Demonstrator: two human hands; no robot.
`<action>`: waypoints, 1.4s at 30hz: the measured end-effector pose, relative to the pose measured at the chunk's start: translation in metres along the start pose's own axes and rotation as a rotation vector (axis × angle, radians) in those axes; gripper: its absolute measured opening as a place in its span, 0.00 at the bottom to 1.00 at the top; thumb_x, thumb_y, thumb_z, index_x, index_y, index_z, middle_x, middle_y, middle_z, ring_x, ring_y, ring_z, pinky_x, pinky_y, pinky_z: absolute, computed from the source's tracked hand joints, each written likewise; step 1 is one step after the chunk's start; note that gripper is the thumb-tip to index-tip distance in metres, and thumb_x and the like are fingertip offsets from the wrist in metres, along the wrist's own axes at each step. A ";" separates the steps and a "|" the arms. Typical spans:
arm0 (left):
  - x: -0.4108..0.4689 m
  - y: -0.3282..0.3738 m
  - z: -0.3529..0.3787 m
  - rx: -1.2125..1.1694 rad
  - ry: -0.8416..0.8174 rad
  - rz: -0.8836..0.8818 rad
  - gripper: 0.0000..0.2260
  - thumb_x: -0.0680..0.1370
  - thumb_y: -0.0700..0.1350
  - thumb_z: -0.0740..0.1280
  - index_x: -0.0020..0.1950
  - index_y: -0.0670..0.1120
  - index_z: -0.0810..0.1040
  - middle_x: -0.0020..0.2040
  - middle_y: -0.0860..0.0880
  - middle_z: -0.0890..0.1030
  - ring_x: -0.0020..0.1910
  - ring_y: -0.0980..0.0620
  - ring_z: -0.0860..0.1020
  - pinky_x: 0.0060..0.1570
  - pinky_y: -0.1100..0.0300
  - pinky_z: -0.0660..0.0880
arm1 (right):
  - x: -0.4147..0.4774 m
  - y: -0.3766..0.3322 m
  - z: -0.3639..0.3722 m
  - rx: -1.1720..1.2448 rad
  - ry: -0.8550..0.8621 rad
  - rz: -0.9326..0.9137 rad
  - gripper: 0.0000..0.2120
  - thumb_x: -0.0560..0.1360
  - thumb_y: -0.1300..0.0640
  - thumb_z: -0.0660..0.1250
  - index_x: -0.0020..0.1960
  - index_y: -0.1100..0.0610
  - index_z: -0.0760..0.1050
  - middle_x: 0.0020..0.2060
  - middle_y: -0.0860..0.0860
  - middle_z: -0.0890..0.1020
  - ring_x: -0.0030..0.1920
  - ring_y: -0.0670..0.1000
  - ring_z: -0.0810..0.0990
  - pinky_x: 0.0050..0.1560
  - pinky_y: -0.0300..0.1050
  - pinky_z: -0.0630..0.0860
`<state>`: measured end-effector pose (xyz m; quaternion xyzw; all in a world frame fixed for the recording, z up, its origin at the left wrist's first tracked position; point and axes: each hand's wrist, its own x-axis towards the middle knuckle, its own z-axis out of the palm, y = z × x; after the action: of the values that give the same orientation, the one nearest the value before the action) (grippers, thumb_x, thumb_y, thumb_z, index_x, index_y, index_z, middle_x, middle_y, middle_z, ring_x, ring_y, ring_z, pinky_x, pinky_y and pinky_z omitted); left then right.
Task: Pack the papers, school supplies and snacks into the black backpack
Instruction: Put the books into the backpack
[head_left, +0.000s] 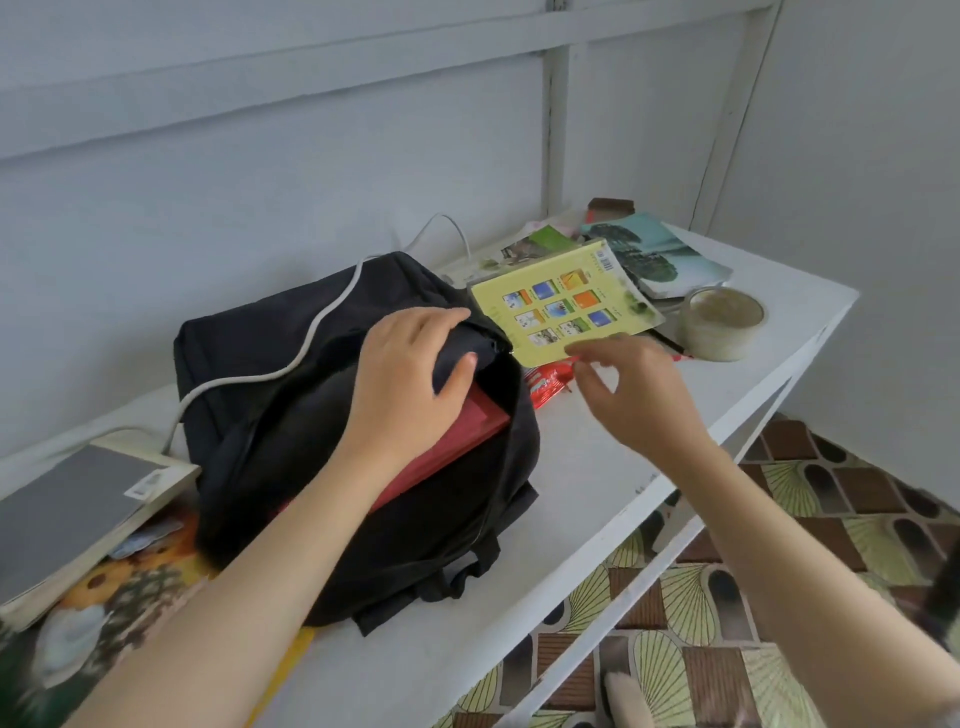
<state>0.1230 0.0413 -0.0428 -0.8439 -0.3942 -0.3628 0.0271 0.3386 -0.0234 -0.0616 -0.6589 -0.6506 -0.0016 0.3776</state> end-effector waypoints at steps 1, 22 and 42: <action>0.004 0.002 0.009 0.038 -0.022 -0.032 0.19 0.76 0.52 0.59 0.64 0.46 0.74 0.58 0.49 0.78 0.60 0.50 0.73 0.63 0.56 0.63 | 0.011 0.010 -0.002 -0.011 -0.010 0.009 0.11 0.75 0.59 0.66 0.56 0.57 0.81 0.46 0.53 0.84 0.46 0.54 0.79 0.50 0.49 0.76; 0.045 0.007 0.080 0.190 -0.014 -0.451 0.21 0.76 0.55 0.56 0.65 0.48 0.73 0.51 0.49 0.82 0.53 0.48 0.77 0.63 0.48 0.65 | 0.197 0.128 0.030 0.121 -0.304 0.397 0.27 0.78 0.48 0.57 0.72 0.57 0.56 0.52 0.54 0.77 0.47 0.56 0.78 0.46 0.50 0.76; 0.127 -0.009 0.121 0.203 -0.359 -0.476 0.37 0.74 0.52 0.68 0.76 0.49 0.52 0.68 0.46 0.71 0.69 0.45 0.66 0.70 0.47 0.55 | 0.222 0.135 0.026 0.437 -0.339 0.336 0.32 0.76 0.53 0.67 0.75 0.55 0.56 0.63 0.55 0.72 0.50 0.49 0.71 0.47 0.42 0.69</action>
<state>0.2424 0.1692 -0.0537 -0.7715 -0.6134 -0.1629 -0.0447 0.4761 0.1975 -0.0372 -0.6513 -0.5714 0.3101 0.3914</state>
